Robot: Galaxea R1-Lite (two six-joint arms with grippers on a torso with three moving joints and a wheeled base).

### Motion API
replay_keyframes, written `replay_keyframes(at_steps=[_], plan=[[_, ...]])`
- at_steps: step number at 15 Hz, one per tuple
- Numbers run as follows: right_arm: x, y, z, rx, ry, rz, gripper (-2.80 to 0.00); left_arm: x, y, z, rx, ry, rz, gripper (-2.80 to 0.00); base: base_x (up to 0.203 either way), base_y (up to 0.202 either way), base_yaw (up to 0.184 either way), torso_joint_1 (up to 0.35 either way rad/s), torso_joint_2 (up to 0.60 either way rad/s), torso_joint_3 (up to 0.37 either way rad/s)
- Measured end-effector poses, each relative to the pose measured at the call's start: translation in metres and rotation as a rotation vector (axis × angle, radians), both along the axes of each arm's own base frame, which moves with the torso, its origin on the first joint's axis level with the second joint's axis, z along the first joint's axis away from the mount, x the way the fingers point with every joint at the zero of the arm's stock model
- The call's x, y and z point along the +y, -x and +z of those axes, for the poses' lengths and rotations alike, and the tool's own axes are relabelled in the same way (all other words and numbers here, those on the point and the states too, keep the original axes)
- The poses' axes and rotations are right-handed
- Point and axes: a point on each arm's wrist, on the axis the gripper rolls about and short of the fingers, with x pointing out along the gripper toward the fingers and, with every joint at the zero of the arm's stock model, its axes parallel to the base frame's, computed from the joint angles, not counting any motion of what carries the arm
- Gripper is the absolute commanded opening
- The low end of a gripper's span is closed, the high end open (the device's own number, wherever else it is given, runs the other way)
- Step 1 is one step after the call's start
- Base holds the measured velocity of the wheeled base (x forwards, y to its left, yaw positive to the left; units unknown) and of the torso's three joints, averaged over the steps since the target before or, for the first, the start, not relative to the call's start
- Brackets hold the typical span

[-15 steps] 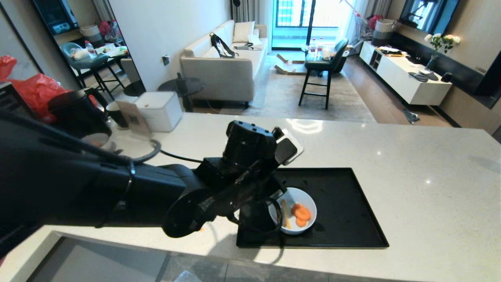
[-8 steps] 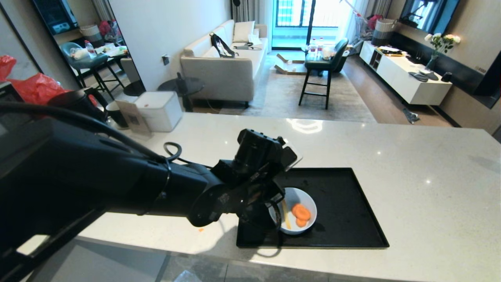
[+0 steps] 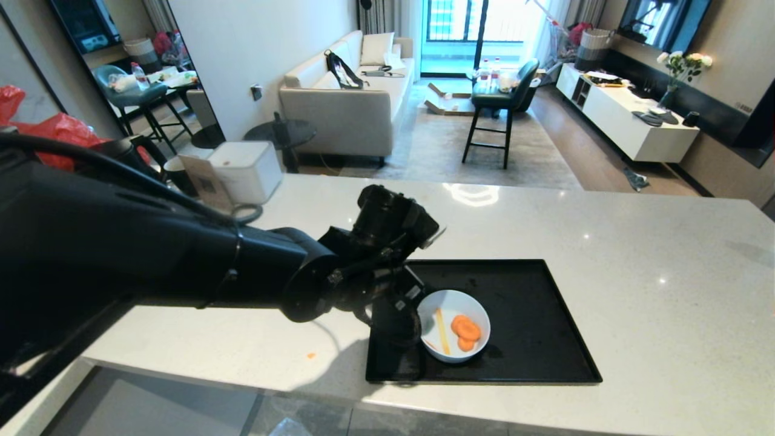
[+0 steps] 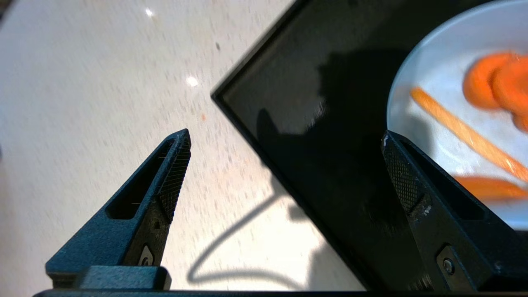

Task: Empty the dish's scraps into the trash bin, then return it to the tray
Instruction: Pick up the bowl with leftover food

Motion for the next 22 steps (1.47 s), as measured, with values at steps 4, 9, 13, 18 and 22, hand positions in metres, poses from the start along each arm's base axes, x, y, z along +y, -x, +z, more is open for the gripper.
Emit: replay_keyframes(at_steps=[4, 9, 13, 18, 22], plan=[[0.0, 0.0, 0.0, 0.0, 0.0, 0.0, -2.8, 0.007, 0.012, 0.012, 0.112, -0.01, 0.054, 0.0, 0.0, 0.0, 0.0, 0.0, 0.0, 0.0], [0.0, 0.0, 0.0, -0.001, 0.0, -0.001, -2.8, -0.004, 0.014, 0.02, 0.155, -0.008, 0.06, 0.0, 0.0, 0.0, 0.0, 0.0, 0.0, 0.0], [0.0, 0.0, 0.0, 0.0, 0.0, 0.0, -2.8, -0.021, 0.012, 0.015, 0.191, -0.037, 0.038, 0.0, 0.0, 0.0, 0.0, 0.0, 0.0, 0.0], [0.0, 0.0, 0.0, 0.0, 0.0, 0.0, -2.8, -0.034, 0.005, -0.008, 0.226, -0.068, 0.027, 0.0, 0.0, 0.0, 0.0, 0.0, 0.0, 0.0], [0.0, 0.0, 0.0, 0.0, -0.001, 0.0, -2.8, -0.045, -0.007, -0.016, 0.22, -0.059, 0.028, 0.0, 0.0, 0.0, 0.0, 0.0, 0.0, 0.0]])
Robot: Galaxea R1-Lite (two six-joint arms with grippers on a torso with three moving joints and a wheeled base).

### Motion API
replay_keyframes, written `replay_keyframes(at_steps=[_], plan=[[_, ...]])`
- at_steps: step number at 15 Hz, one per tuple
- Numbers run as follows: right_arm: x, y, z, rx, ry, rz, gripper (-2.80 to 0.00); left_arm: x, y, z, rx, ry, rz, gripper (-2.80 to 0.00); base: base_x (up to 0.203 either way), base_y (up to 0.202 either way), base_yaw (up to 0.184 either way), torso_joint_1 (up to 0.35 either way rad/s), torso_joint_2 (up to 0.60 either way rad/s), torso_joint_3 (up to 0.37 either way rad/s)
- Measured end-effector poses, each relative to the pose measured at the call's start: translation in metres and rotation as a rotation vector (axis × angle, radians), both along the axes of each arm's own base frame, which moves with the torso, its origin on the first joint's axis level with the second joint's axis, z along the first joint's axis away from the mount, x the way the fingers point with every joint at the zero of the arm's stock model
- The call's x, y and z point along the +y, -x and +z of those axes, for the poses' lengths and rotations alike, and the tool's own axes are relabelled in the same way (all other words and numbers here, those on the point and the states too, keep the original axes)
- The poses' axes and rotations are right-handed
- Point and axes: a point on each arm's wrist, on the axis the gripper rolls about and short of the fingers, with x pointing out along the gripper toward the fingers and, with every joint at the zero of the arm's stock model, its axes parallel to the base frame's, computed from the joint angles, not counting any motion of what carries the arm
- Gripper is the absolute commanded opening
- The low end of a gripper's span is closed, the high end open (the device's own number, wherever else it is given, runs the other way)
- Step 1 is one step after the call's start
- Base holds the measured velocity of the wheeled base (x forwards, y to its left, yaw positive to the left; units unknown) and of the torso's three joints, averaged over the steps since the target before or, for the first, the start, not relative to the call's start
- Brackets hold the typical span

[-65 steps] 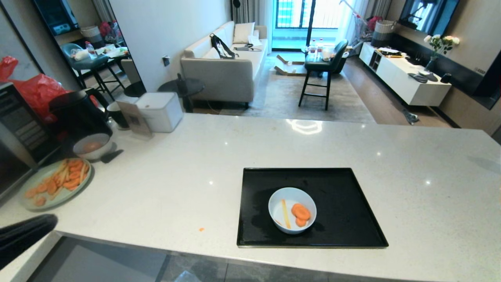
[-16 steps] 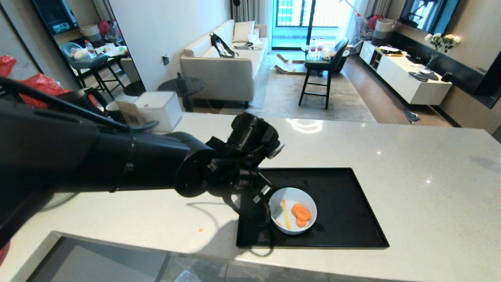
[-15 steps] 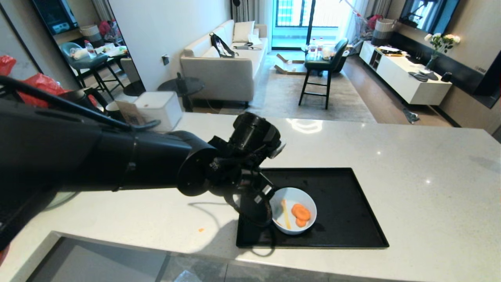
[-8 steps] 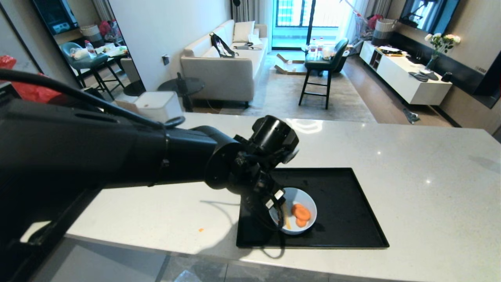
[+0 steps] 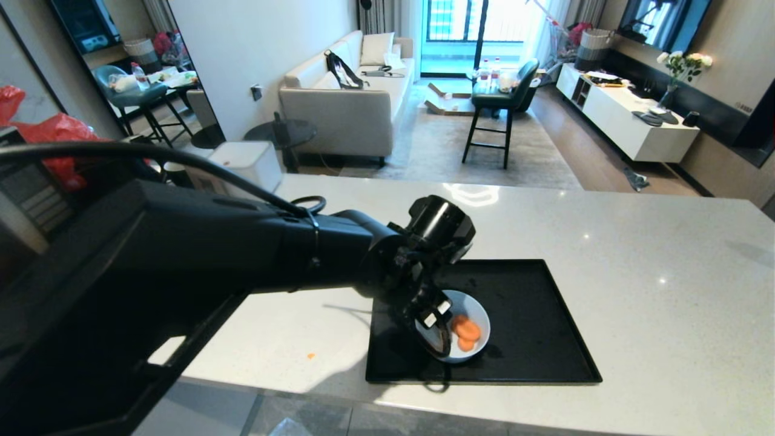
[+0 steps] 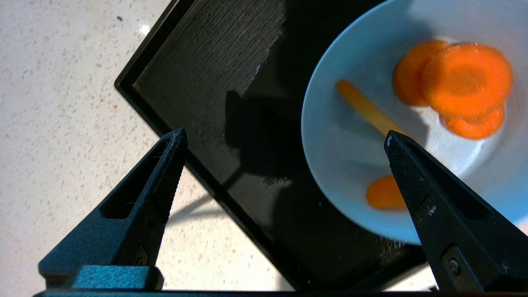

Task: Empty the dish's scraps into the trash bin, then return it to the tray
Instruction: Pick up the bowl with leftover food

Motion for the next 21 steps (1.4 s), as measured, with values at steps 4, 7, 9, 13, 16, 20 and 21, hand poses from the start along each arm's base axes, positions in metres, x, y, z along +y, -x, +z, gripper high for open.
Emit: replay_keyframes(at_steps=[4, 7, 9, 13, 16, 20, 21], plan=[[0.0, 0.0, 0.0, 0.0, 0.001, 0.0, -2.8, -0.001, -0.005, -0.012, 0.039, -0.042, 0.008, 0.0, 0.0, 0.0, 0.0, 0.0, 0.0, 0.0], [0.0, 0.0, 0.0, 0.0, 0.001, 0.0, -2.8, 0.006, -0.008, -0.016, 0.078, -0.066, 0.04, 0.0, 0.0, 0.0, 0.0, 0.0, 0.0, 0.0], [0.0, 0.0, 0.0, 0.0, 0.001, 0.0, -2.8, 0.011, -0.012, -0.017, 0.082, -0.064, 0.059, 0.0, 0.0, 0.0, 0.0, 0.0, 0.0, 0.0], [0.0, 0.0, 0.0, 0.0, 0.0, 0.0, -2.8, 0.014, -0.015, -0.019, 0.102, -0.055, 0.065, 0.0, 0.0, 0.0, 0.0, 0.0, 0.0, 0.0], [0.0, 0.0, 0.0, 0.0, 0.0, 0.0, -2.8, 0.016, -0.012, -0.021, 0.156, -0.049, 0.068, 0.0, 0.0, 0.0, 0.0, 0.0, 0.0, 0.0], [0.0, 0.0, 0.0, -0.001, 0.0, 0.0, -2.8, 0.01, -0.015, -0.021, 0.157, -0.016, 0.057, 0.0, 0.0, 0.0, 0.0, 0.0, 0.0, 0.0], [0.0, 0.0, 0.0, -0.001, 0.0, 0.0, -2.8, 0.008, -0.017, -0.021, 0.153, -0.008, 0.056, 0.0, 0.0, 0.0, 0.0, 0.0, 0.0, 0.0]])
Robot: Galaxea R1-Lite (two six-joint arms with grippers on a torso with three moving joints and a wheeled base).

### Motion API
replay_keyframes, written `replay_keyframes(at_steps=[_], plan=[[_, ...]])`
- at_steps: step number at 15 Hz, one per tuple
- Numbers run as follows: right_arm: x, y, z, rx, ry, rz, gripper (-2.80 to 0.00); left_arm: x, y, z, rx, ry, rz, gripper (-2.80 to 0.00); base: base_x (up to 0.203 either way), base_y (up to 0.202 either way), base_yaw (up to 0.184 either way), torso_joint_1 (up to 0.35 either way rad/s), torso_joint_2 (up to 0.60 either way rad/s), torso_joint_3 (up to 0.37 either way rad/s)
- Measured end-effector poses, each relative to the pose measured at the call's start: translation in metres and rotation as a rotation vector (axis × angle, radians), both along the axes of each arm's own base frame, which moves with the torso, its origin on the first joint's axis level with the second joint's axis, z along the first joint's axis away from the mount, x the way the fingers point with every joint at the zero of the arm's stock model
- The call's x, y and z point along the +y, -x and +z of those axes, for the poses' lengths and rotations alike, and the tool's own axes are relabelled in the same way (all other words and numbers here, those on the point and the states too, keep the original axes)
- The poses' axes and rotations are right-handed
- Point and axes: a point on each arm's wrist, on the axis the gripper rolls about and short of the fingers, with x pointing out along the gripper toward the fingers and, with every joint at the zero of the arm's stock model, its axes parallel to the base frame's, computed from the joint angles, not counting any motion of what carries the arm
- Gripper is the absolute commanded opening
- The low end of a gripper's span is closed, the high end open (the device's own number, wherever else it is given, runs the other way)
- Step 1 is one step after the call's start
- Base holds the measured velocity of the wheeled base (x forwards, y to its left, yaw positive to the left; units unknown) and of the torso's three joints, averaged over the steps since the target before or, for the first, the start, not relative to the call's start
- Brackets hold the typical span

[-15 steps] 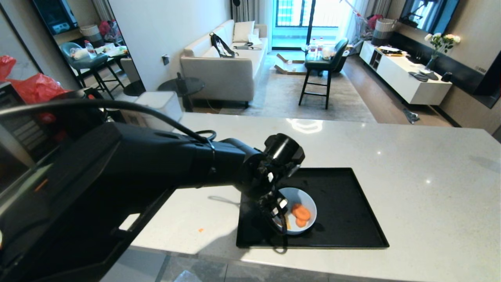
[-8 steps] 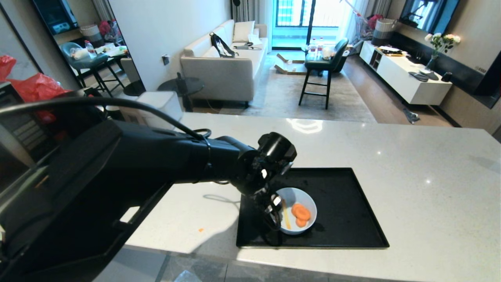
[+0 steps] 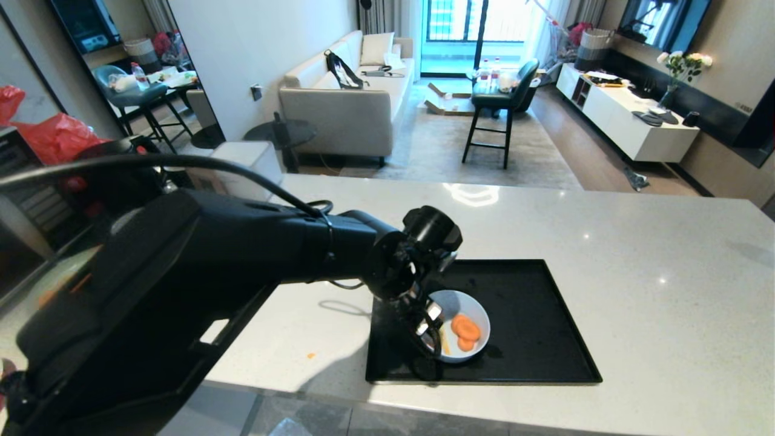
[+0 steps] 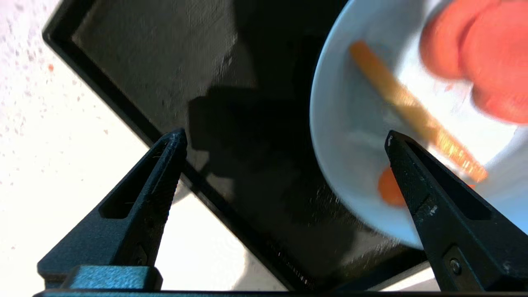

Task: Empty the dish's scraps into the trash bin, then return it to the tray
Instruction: Pick up the bowl with leftover food

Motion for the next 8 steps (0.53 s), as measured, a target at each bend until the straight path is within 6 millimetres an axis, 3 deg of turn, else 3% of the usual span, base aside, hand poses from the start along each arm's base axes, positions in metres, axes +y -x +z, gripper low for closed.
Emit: replay_keyframes(at_steps=[8], plan=[[0.0, 0.0, 0.0, 0.001, 0.0, 0.0, -2.8, -0.006, -0.007, -0.011, 0.01, -0.01, 0.0, 0.0, 0.0, 0.0, 0.0, 0.0, 0.0, 0.0]])
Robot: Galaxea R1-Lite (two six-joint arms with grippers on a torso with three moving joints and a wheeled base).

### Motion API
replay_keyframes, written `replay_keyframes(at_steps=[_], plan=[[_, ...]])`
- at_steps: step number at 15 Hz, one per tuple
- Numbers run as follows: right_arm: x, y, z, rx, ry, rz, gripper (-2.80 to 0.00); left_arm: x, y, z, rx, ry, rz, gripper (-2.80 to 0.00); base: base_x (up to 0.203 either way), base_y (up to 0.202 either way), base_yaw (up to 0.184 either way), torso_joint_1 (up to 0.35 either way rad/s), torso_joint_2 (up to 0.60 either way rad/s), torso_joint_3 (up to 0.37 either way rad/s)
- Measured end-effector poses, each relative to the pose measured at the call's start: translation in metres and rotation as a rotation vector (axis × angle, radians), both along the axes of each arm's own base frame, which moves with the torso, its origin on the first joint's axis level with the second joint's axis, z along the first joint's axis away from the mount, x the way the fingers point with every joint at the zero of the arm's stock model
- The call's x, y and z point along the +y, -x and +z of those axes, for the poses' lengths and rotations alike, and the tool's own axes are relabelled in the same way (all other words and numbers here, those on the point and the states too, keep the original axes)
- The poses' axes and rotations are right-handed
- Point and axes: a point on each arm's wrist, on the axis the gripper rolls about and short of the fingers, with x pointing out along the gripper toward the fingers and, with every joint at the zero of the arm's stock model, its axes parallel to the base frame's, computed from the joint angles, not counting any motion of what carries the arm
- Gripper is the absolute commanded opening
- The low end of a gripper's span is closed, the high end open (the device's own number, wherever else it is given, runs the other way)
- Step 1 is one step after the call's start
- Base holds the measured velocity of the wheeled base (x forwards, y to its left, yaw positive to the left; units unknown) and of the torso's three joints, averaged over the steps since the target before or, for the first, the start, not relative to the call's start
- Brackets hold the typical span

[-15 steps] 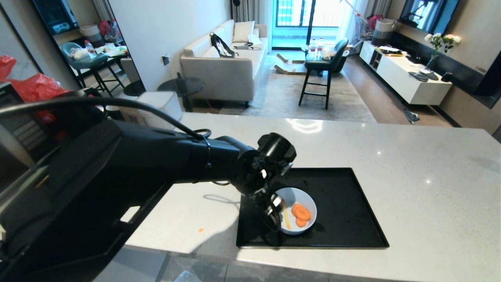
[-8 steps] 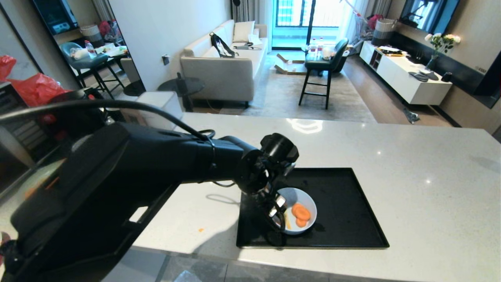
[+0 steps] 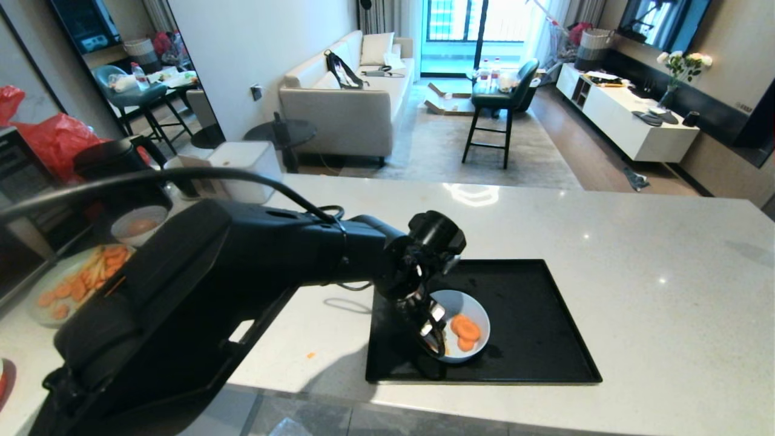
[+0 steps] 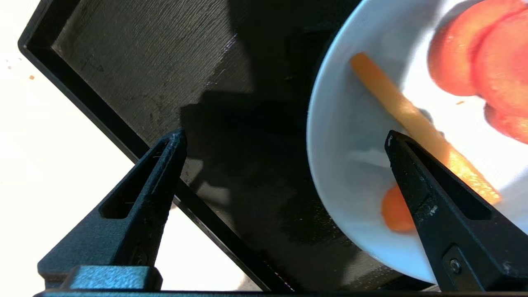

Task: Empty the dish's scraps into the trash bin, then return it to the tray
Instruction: Pick up the bowl with leftover food

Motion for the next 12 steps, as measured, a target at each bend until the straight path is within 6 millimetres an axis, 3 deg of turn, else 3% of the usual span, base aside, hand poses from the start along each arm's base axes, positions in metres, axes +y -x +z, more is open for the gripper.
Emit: replay_keyframes(at_steps=[1, 12], plan=[[0.0, 0.0, 0.0001, -0.001, 0.0, 0.0, -2.8, 0.0009, -0.001, -0.0004, 0.0, 0.0, 0.004, -2.8, 0.0, 0.0, 0.0, 0.0, 0.0, 0.0], [0.0, 0.0, 0.0, 0.0, 0.0, 0.0, -2.8, 0.0045, 0.0014, 0.0029, 0.004, 0.003, 0.005, -2.8, 0.0, 0.0, 0.0, 0.0, 0.0, 0.0]])
